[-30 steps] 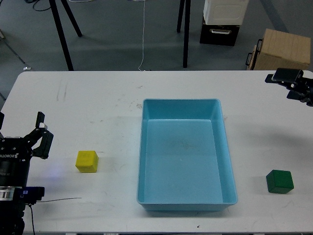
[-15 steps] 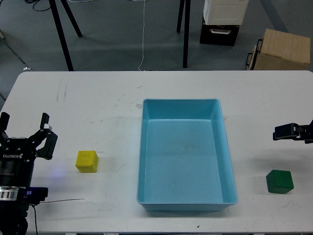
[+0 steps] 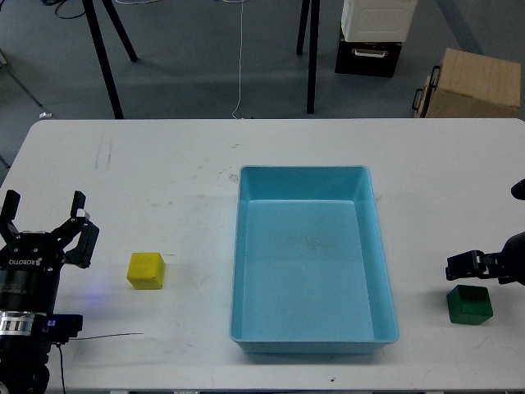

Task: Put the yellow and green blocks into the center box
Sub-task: 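Lower the right gripper onto the green cube and close it, then lift the green cube and carry it over the blue tray, then release the green cube into the tray and withdraw the right gripper, then move the left gripper over the yellow cube and grasp it, then lift the yellow cube and carry it into the blue tray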

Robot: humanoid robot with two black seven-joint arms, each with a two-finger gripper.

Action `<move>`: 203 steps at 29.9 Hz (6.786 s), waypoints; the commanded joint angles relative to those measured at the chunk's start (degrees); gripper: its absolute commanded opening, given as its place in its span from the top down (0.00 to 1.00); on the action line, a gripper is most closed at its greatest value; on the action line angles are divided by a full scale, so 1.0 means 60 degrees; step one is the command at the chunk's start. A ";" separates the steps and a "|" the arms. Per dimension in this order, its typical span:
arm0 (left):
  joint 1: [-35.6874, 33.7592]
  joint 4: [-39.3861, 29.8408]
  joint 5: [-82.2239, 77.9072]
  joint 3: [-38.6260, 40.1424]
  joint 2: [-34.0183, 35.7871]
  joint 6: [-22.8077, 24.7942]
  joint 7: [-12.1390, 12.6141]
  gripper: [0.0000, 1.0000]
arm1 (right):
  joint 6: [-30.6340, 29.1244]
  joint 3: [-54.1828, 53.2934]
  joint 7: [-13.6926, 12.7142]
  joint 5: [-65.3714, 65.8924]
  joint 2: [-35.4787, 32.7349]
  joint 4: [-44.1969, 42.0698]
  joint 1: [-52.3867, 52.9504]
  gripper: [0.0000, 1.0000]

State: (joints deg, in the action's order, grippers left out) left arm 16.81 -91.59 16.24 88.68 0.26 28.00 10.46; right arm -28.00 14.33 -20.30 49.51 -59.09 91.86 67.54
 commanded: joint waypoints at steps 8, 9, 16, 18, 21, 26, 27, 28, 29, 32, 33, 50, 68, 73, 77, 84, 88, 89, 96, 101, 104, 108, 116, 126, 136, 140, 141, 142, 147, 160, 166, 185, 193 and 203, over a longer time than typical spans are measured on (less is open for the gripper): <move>-0.0003 0.0074 -0.0011 0.0000 0.0000 0.0000 0.0014 0.00 | 0.0000 -0.0001 0.0000 0.0010 0.0428 -0.0017 -0.0402 0.00; -0.0003 0.0074 0.0004 0.0000 0.0000 0.0000 0.0015 0.00 | 0.0000 -0.0001 0.0000 0.0010 0.0429 -0.0017 -0.0417 0.00; -0.0003 0.0132 0.0004 0.0000 0.0000 0.0000 0.0014 0.00 | 0.0000 -0.0001 0.0000 0.0068 0.0429 -0.0003 -0.0534 0.11; -0.0003 0.0132 0.0004 0.0000 0.0000 0.0000 0.0015 0.00 | 0.0000 -0.0001 0.0000 0.0112 0.0443 -0.0003 -0.0534 0.28; -0.0003 0.0147 0.0004 0.0000 0.0000 0.0000 0.0015 0.00 | 0.0000 -0.0001 -0.0029 0.0156 0.0487 -0.0003 -0.0636 0.64; -0.0003 0.0147 0.0004 0.0000 0.0029 0.0000 0.0015 0.00 | 0.0000 -0.0015 -0.0044 0.0332 0.0502 -0.0017 -0.0681 0.98; -0.0018 0.0147 0.0004 0.0000 0.0029 0.0000 0.0015 0.00 | 0.0000 -0.0030 -0.0073 0.0332 0.0502 -0.0003 -0.0680 0.99; -0.0018 0.0147 0.0004 0.0000 0.0029 0.0000 0.0015 0.00 | 0.0000 -0.0044 -0.0175 0.0289 0.0487 -0.0003 -0.0666 1.00; -0.0018 0.0147 0.0004 0.0000 0.0015 0.0000 0.0015 0.00 | 0.0000 -0.0088 -0.0248 0.0230 0.0458 0.0026 -0.0593 1.00; -0.0032 0.0147 0.0004 0.0000 0.0015 0.0000 0.0015 0.00 | 0.0000 -0.0526 -0.0249 0.0142 0.0268 0.0333 -0.0156 1.00; -0.0033 0.0147 0.0004 0.0000 0.0015 0.0000 0.0015 0.00 | 0.0000 -0.0702 -0.0249 -0.0003 0.0123 0.0363 0.0238 1.00; -0.0033 0.0147 0.0004 0.0000 0.0015 0.0000 0.0015 0.00 | 0.0388 0.1625 -0.0161 -0.2480 0.6050 -0.1803 0.3993 0.95; -0.0106 0.0147 0.0004 0.0000 0.0044 0.0000 0.0015 0.00 | 0.0609 0.0822 -0.0058 -0.4995 0.6071 -0.3223 0.3773 0.00; -0.0135 0.0147 0.0018 0.0000 0.0059 0.0000 0.0015 0.00 | 0.0039 -0.1020 -0.0015 -0.7222 0.4666 -0.4307 0.3350 0.00; -0.0252 0.0147 0.0018 0.0000 0.0059 0.0000 0.0000 0.00 | 0.0000 -0.3641 -0.0073 -0.8615 0.3945 -0.5157 0.1960 0.00; -0.0472 0.0147 0.0033 0.0015 0.0132 0.0000 0.0131 0.00 | 0.0000 -0.5565 0.0641 -1.1043 0.2042 -0.5568 -0.0017 0.00; -0.0501 0.0118 0.0033 0.0030 0.0234 0.0000 0.0205 0.00 | 0.0000 -0.6618 0.1785 -1.2279 0.1559 -0.5789 -0.1585 0.00; -0.0501 0.0103 0.0033 0.0030 0.0307 0.0000 0.0248 0.00 | 0.0000 -0.7028 0.1976 -1.2353 0.1426 -0.5789 -0.1966 0.00; -0.0487 0.0059 -0.0040 0.0132 0.0980 0.0000 0.0322 0.00 | 0.0000 -1.0117 0.2271 -1.3494 0.1672 -0.5467 -0.5566 0.00; -0.0560 0.0176 -0.0201 0.0469 0.1157 0.0000 0.0308 0.00 | 0.0000 -1.3062 0.2271 -1.3760 0.2215 -0.4370 -0.8629 0.00; -0.0750 0.0570 -0.0479 0.0484 0.1464 0.0000 0.0293 0.00 | 0.0000 -1.4294 0.2300 -1.3789 0.2581 -0.3973 -1.0008 0.00; -0.1145 0.0953 -0.0451 0.0396 0.1450 0.0000 0.0307 0.00 | 0.0000 -1.5101 0.2300 -1.3789 0.3225 -0.3198 -1.1341 0.00; -0.1219 0.0821 0.0032 0.0615 0.1946 0.0000 0.0161 0.00 | 0.0000 -1.6114 0.2285 -1.3701 0.5129 -0.2874 -1.2194 0.00; -0.2375 0.0704 -0.0215 0.0368 0.5286 0.0000 -0.0366 0.00 | 0.0000 -1.6509 0.2271 -1.3203 0.5863 -0.2420 -1.2370 0.00; -0.5521 0.0383 -0.2834 -0.3685 0.7616 -0.0211 -0.0220 0.00 | 0.0000 -1.6802 0.2285 -1.3174 0.5863 -0.2054 -1.2326 0.00; -0.7046 -0.0262 -0.4110 -0.6263 0.8421 -0.0769 -0.0176 0.00 | 0.0000 -1.6875 0.2285 -1.3159 0.5907 -0.1834 -1.2326 0.00; -0.7354 -0.0350 -0.4286 -0.6820 0.8597 -0.0814 -0.0103 0.00 | 0.0000 -1.6876 0.2285 -1.3145 0.5965 -0.1834 -1.2311 0.00; -0.7690 -0.0409 -0.4462 -0.7449 0.8744 -0.0829 0.0028 0.00 | 0.0000 -1.6876 0.2285 -1.3101 0.5995 -0.1819 -1.2311 0.00; -0.9301 -0.0965 -0.5356 -0.9810 0.9271 -0.0785 0.0585 0.00 | 0.0000 -1.6905 0.2285 -1.2896 0.6156 -0.1833 -1.2311 0.00; -1.8690 -0.0732 -0.8122 -1.9943 0.9115 0.0000 0.1128 0.00 | 0.0000 -1.6905 0.2285 -1.2807 0.6156 -0.1834 -1.2311 0.00; -1.9662 -0.0615 -0.9005 -2.1913 0.8234 0.0000 0.1098 0.00 | 0.0000 -1.6905 0.2285 -1.2793 0.6112 -0.1819 -1.2355 0.00; -1.7845 0.1025 -0.8990 -2.1694 0.6607 0.0000 0.1025 0.00 | 0.0000 -1.6905 0.2300 -1.2617 0.6054 -0.1834 -1.2370 0.00; -1.7245 0.1713 -0.8990 -2.1430 0.5934 0.0000 0.1011 0.00 | 0.0000 -1.6905 0.2300 -1.2617 0.6054 -0.1848 -1.2370 0.00; -1.6849 0.2095 -0.8990 -2.1093 0.5596 0.0000 0.1069 0.01 | 0.0000 -1.6905 0.2300 -1.2602 0.6054 -0.1863 -1.2399 0.00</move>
State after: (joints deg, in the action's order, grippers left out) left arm -84.50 -79.20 -37.66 -37.98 33.99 28.00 16.71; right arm -28.00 -87.09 -6.50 -26.11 -22.76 80.68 -6.81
